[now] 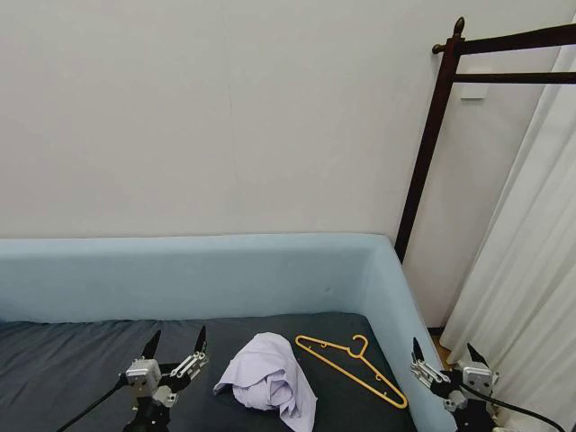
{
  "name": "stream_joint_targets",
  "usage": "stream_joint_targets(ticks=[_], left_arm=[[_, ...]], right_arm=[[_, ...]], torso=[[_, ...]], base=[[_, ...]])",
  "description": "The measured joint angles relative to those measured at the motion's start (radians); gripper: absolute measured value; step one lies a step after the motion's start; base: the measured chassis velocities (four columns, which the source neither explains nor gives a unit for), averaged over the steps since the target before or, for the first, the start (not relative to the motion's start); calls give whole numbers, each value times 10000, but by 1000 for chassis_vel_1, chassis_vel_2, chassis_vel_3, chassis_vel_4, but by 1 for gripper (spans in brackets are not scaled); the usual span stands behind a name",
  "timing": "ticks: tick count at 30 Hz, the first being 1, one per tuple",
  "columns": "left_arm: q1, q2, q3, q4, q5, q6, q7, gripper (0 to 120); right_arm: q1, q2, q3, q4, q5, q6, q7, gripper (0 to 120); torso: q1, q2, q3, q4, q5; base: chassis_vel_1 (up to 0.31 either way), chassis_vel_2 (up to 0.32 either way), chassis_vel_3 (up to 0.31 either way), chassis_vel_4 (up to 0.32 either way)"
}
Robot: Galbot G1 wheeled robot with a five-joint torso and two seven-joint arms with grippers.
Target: Pick up the clothes from the sofa and hang them on the clothes hanger.
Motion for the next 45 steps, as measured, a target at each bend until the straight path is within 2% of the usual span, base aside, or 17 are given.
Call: stream_joint_targets(ticks=[23, 26, 32, 35, 39, 41, 42, 45], left_arm=[[0, 125, -70, 2, -115, -93, -4, 100], [-2, 63, -170, 33, -248, -87, -33, 100], [182, -97, -441, 296, -94, -320, -120, 100], [306, -209, -693, 458, 49, -460, -129, 100], [272, -306, -1109, 818, 538, -661, -114, 100], [261, -319, -1441, 1203, 858, -866, -71, 100], [261, -319, -1441, 1203, 858, -866, -71, 100], [314, -316, -1839, 1623, 924, -1047, -58, 100]], right_arm=[[45, -25, -203, 135, 440, -168, 16, 100], [379, -290, -212, 26, 1289, -259, -62, 100], [1099, -1036, -550, -834, 1690, -201, -381, 100], [1922, -1458, -1409, -1631, 2101, 4, -707, 100], [3082, -1565, -2528, -2260, 3162, -209, -767, 100], [4097, -1468, -3275, -2813, 4083, -533, -751, 100], [4097, -1468, -3275, -2813, 4083, -533, -751, 100], [5511, -1030, -4194, -3841, 5704, -1055, -668, 100]], torso=[[0, 0, 0, -2, 0], [0, 0, 0, -2, 1], [1, 0, 0, 0, 0], [0, 0, 0, -1, 0], [0, 0, 1, 0, 1], [1, -1, 1, 1, 1], [1, -1, 1, 1, 1], [1, -1, 1, 1, -2]], base=[[0, 0, 0, 0], [0, 0, 0, 0], [0, 0, 0, 0], [0, 0, 0, 0], [0, 0, 0, 0], [0, 0, 0, 0], [0, 0, 0, 0], [0, 0, 0, 0]])
